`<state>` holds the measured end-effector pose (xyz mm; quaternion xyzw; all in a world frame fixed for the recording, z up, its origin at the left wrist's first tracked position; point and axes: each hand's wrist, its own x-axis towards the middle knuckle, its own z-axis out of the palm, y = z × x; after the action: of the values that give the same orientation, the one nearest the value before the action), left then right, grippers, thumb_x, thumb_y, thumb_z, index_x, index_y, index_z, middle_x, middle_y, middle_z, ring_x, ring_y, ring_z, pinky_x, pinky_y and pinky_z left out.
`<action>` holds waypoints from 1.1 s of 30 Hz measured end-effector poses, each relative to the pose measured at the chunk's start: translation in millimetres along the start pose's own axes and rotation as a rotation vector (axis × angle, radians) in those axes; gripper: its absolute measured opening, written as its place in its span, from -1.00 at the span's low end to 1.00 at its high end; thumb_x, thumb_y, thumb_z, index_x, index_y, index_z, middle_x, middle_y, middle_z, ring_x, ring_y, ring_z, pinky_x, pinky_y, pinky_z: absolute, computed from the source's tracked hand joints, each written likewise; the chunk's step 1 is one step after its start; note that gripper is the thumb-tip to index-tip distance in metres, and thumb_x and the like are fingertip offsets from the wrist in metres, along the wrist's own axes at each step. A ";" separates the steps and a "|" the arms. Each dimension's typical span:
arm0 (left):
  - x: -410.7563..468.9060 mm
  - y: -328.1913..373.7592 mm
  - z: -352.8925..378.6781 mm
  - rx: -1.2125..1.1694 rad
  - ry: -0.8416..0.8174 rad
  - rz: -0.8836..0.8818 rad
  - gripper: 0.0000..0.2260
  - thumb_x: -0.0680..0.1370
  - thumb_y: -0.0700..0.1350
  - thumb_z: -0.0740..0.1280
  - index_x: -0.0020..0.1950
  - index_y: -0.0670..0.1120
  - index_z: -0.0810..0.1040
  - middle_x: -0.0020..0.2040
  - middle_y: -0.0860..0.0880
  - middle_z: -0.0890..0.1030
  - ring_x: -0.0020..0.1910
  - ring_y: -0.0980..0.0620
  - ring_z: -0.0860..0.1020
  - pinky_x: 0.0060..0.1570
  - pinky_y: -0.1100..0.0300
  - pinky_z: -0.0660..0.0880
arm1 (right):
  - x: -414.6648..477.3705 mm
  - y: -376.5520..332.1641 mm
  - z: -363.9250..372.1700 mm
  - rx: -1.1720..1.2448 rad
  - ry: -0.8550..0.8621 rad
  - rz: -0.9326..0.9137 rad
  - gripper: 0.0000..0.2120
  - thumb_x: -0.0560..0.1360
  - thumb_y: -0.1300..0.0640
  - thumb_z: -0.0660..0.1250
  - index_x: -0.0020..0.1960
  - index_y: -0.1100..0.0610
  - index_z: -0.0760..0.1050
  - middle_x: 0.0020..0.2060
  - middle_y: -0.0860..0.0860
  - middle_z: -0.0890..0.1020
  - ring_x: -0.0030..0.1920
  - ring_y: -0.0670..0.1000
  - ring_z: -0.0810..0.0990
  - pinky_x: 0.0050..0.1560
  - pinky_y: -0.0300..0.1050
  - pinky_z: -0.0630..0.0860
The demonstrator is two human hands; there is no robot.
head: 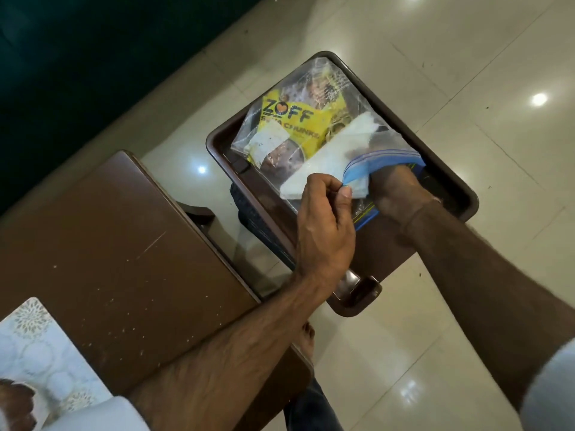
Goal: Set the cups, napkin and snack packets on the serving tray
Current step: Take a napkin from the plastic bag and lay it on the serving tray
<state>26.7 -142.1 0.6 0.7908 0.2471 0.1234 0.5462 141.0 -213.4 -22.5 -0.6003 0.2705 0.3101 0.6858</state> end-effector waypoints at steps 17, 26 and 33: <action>-56.9 -8.1 -92.3 -0.088 -0.713 -0.164 -0.58 0.42 0.14 0.51 0.24 0.08 0.58 0.07 0.17 0.67 0.01 0.23 0.64 -0.02 0.15 0.65 | -173.9 46.6 -54.5 -0.370 -0.174 -0.144 -0.42 0.34 0.13 0.55 0.33 0.07 0.48 0.19 0.05 0.68 0.19 0.16 0.67 0.00 0.00 0.66; -120.4 -86.8 -237.0 0.089 -0.643 -0.259 -0.82 0.52 0.13 0.40 0.09 0.14 0.57 -0.16 0.27 0.60 -0.18 0.30 0.59 -0.36 0.42 0.45 | -179.4 83.5 115.9 -2.233 -0.913 -0.772 -0.57 0.40 -0.30 0.38 0.22 -0.19 0.49 0.31 -0.15 0.51 0.42 0.01 0.38 0.44 0.11 0.22; -219.4 -160.4 -354.0 -0.126 -0.087 -0.591 -0.93 0.50 0.10 0.44 -0.06 0.16 0.67 -0.13 0.17 0.70 -0.15 0.12 0.68 -0.21 0.23 0.64 | -190.8 168.1 223.5 -1.773 -1.188 -0.177 -0.86 0.40 -0.09 0.55 -0.16 -0.11 0.62 -0.22 -0.27 0.68 -0.20 -0.23 0.65 -0.27 -0.31 0.48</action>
<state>-364.9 71.9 0.7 0.6539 0.4348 -0.0596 0.6163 -111.6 3.6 38.9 -0.6549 -0.4730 0.5875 0.0470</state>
